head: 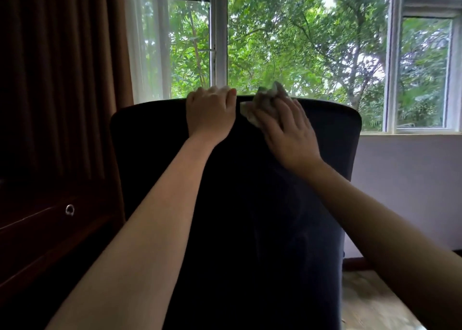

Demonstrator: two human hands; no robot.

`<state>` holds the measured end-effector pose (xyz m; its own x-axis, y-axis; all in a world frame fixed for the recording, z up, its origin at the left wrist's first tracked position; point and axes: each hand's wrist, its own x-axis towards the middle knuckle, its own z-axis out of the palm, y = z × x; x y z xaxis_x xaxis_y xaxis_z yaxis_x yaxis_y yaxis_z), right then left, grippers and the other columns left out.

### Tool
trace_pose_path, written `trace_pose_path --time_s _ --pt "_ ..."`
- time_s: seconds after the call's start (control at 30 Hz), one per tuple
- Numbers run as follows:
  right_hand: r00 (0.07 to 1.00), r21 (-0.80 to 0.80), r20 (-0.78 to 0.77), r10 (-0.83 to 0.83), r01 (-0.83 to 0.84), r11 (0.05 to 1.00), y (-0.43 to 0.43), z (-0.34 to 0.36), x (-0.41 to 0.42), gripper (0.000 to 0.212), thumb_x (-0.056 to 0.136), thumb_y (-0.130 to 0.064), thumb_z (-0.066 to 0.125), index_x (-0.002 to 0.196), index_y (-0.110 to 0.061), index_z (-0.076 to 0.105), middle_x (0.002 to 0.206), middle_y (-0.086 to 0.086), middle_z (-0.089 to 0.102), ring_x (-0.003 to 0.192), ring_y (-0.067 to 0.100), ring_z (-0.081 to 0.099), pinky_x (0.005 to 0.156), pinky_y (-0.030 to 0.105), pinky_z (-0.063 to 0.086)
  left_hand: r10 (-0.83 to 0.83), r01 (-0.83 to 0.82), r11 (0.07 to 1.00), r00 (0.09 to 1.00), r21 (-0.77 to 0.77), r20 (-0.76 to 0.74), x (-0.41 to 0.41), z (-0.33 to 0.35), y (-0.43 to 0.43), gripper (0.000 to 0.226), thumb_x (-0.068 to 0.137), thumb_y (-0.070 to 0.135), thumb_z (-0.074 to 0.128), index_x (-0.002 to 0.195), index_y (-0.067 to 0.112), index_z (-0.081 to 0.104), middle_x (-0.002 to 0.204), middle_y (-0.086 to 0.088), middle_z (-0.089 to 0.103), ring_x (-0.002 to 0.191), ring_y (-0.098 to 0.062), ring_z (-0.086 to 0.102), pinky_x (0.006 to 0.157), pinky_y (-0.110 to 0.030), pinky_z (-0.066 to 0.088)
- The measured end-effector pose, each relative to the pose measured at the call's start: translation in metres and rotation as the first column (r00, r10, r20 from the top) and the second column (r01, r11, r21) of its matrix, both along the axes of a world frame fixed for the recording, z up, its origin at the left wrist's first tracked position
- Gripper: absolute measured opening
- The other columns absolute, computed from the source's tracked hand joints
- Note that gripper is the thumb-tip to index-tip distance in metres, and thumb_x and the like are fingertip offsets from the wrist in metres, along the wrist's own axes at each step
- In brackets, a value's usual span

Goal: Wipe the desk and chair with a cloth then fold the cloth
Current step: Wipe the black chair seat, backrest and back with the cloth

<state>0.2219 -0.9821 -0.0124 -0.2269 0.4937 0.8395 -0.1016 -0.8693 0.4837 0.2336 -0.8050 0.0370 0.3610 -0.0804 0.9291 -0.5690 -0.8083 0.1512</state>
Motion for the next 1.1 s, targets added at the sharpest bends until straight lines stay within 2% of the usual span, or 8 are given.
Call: trace_pose_path --time_s 0.1,0.2,0.3,0.4,0.63,0.9,1.0,1.1 --pt "0.999 0.007 -0.003 -0.037 0.037 0.999 -0.041 -0.017 -0.004 0.037 0.089 -0.013 0.060 0.125 -0.015 0.052 0.118 0.022 0.050 0.115 0.038 0.044 0.104 0.049 0.035 -0.037 0.037 0.999 0.999 0.007 -0.032 0.003 0.001 0.005 0.041 0.102 0.036 0.027 0.125 0.020 0.057 0.130 -0.005 0.057 0.122 -0.027 0.043 0.105 -0.035 0.021" --pt "0.996 0.250 0.051 0.072 -0.082 0.965 -0.080 -0.036 -0.014 0.029 0.095 -0.013 0.055 0.124 -0.014 0.055 0.120 0.021 0.047 0.111 0.038 0.047 0.093 0.048 0.045 -0.034 0.035 0.999 0.998 0.016 -0.058 0.000 0.003 0.005 0.042 0.102 0.036 0.026 0.127 0.019 0.056 0.131 -0.005 0.056 0.123 -0.027 0.042 0.104 -0.034 0.020" --pt "0.988 0.541 0.028 0.151 -0.142 0.829 -0.098 -0.052 -0.023 0.029 0.096 -0.016 0.044 0.125 -0.014 0.043 0.123 0.030 0.048 0.111 0.039 0.044 0.086 0.049 0.045 -0.002 0.002 1.000 0.999 0.014 -0.043 -0.002 0.000 0.002 0.040 0.102 0.034 0.027 0.121 0.019 0.058 0.126 -0.006 0.057 0.121 -0.028 0.043 0.104 -0.035 0.021" --pt "0.981 0.639 -0.030 0.191 -0.128 0.759 -0.100 -0.051 -0.026 0.029 0.094 -0.021 0.040 0.122 -0.015 0.037 0.122 0.031 0.047 0.109 0.044 0.045 0.084 0.050 0.042 0.004 -0.004 1.000 1.000 0.001 -0.026 -0.003 -0.002 0.000 0.039 0.101 0.035 0.028 0.117 0.020 0.059 0.123 -0.006 0.059 0.118 -0.028 0.044 0.104 -0.036 0.021" --pt "0.983 0.418 -0.037 0.182 -0.150 0.896 -0.076 -0.029 -0.031 0.050 0.086 -0.011 0.054 0.133 -0.001 0.040 0.124 0.027 0.049 0.113 0.034 0.038 0.096 0.050 0.041 -0.002 0.003 1.000 0.999 0.020 -0.036 -0.007 -0.003 -0.001 0.043 0.096 0.050 0.034 0.115 0.021 0.060 0.121 -0.005 0.058 0.120 -0.026 0.042 0.105 -0.036 0.019" --pt "0.994 0.504 0.049 0.102 -0.113 0.856 0.015 -0.045 0.018 0.044 0.084 -0.011 0.057 0.127 -0.006 0.050 0.123 0.024 0.051 0.118 0.040 0.043 0.098 0.042 0.039 -0.049 0.048 0.999 0.996 -0.021 -0.072 -0.008 0.002 -0.004 0.047 0.099 0.047 0.028 0.114 0.018 0.061 0.125 -0.009 0.056 0.123 -0.027 0.040 0.104 -0.036 0.018" --pt "0.978 0.277 -0.147 0.151 -0.106 0.955 0.077 -0.060 0.028 0.036 0.086 -0.014 0.051 0.120 -0.012 0.059 0.117 0.019 0.061 0.118 0.037 0.052 0.093 0.044 0.048 -0.080 0.077 0.996 0.991 -0.038 -0.105 -0.012 0.003 -0.006 0.051 0.101 0.045 0.020 0.112 0.016 0.062 0.127 -0.010 0.055 0.123 -0.028 0.039 0.105 -0.037 0.017" --pt "0.965 -0.146 -0.261 -0.013 -0.026 0.989 0.120 -0.080 0.030 0.047 0.081 -0.025 0.035 0.106 -0.014 0.073 0.109 0.008 0.070 0.105 0.026 0.064 0.093 0.037 0.047 -0.087 0.086 0.996 0.990 -0.017 -0.113 -0.014 0.002 -0.003 0.054 0.101 0.045 0.017 0.116 0.016 0.061 0.128 -0.009 0.055 0.124 -0.027 0.039 0.106 -0.038 0.017"
